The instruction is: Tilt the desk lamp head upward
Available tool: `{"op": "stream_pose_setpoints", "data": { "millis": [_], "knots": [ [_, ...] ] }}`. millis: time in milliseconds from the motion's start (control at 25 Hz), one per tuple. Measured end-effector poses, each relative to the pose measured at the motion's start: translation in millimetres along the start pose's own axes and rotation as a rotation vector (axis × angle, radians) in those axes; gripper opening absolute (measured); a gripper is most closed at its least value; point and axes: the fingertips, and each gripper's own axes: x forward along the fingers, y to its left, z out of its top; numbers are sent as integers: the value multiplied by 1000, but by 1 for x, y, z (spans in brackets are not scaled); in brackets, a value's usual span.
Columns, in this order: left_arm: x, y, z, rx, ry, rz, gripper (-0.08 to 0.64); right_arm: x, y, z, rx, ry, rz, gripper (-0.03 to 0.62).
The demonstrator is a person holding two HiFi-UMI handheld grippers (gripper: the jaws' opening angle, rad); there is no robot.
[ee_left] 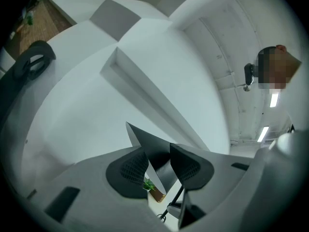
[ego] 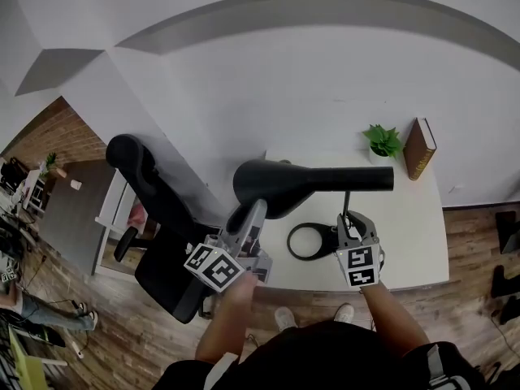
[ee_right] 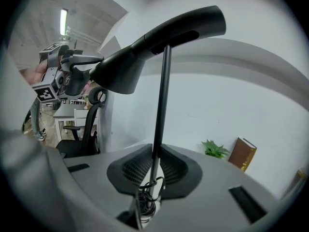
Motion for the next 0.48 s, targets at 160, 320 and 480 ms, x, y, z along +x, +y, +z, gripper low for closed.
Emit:
{"op": "stream_pose_setpoints", "data": {
  "millis": [160, 320, 480],
  "knots": [
    [2, -5, 14, 66, -11, -4, 133, 1, 1, 0, 1, -3, -2, 40],
    [6, -13, 28, 129, -21, -13, 127, 1, 0, -1, 7, -5, 0, 40],
    [9, -21, 42, 175, -36, -29, 116, 0, 1, -1, 8, -2, -5, 40]
  ]
}}
